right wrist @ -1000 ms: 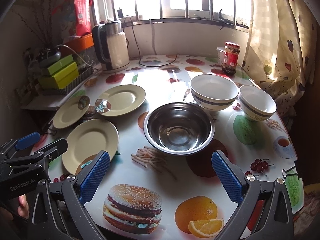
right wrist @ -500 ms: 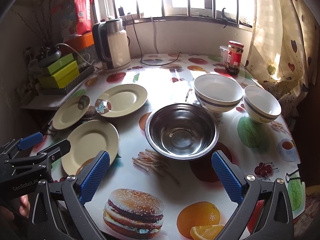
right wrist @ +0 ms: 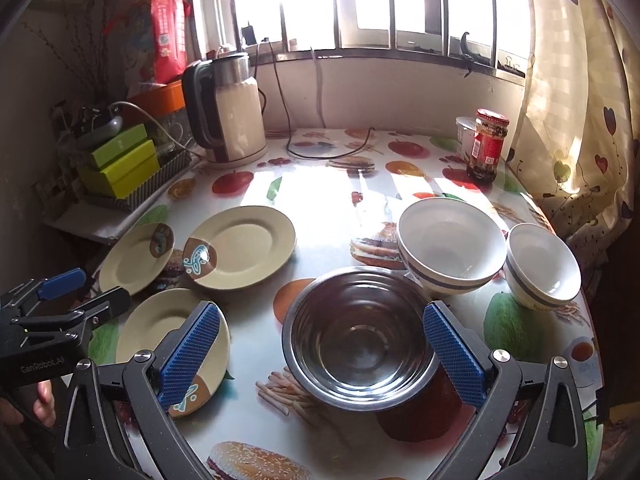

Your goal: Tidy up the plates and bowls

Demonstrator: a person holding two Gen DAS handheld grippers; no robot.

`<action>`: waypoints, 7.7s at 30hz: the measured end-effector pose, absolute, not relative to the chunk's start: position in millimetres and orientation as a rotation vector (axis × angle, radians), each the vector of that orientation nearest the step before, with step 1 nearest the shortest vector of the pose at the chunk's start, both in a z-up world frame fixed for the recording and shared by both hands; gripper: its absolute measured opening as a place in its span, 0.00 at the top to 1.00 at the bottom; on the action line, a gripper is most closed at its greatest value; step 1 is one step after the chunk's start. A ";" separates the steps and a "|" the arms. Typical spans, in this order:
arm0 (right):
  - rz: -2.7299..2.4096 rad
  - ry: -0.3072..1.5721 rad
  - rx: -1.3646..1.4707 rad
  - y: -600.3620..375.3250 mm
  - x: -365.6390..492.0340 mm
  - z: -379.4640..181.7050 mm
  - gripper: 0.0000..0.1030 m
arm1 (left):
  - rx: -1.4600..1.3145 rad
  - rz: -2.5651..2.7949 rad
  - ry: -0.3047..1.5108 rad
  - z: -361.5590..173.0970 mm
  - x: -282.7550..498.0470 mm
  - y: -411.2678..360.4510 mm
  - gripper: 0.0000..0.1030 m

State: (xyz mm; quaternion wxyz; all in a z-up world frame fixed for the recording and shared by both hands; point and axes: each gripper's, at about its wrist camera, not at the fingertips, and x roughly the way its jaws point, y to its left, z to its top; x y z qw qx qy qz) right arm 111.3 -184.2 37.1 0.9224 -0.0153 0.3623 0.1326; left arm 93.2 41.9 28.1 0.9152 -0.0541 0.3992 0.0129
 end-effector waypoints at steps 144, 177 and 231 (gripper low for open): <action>0.601 1.160 0.269 -135.7 192.3 -4.3 0.90 | -0.289 0.009 1.012 -2.3 111.0 87.4 0.74; 0.579 1.221 0.238 -133.0 160.4 -33.9 0.90 | -0.300 0.027 1.081 -32.7 82.1 81.8 0.74; 0.604 1.087 0.159 -103.0 181.5 3.5 0.63 | -0.392 0.129 0.956 -7.9 85.6 146.5 0.70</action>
